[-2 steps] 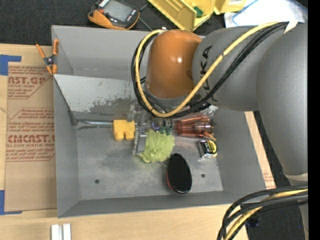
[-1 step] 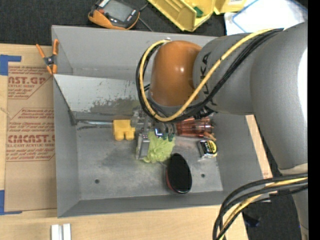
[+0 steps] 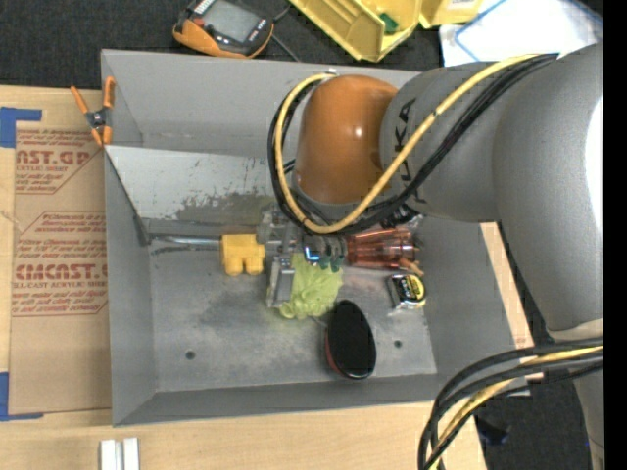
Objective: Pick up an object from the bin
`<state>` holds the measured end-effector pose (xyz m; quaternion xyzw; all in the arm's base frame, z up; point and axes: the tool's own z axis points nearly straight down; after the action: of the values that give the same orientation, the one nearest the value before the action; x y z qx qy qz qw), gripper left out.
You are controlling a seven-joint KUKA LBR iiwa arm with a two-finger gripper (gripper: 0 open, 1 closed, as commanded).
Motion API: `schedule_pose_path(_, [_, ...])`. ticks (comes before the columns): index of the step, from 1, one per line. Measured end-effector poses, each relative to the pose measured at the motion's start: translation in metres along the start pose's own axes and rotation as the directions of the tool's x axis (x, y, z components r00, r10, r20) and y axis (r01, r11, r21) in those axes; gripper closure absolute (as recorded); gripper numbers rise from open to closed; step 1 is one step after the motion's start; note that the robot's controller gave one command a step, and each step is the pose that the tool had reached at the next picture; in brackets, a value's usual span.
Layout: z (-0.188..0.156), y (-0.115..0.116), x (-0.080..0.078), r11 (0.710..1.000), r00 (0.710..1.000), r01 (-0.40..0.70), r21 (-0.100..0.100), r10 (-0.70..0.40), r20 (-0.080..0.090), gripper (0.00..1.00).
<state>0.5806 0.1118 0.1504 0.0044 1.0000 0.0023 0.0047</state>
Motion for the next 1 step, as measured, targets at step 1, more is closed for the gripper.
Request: schedule_pose_path(1, [0.0186,-0.0200,0.0077,0.999,0.999,0.039,0.001,-0.039,-0.005,0.00])
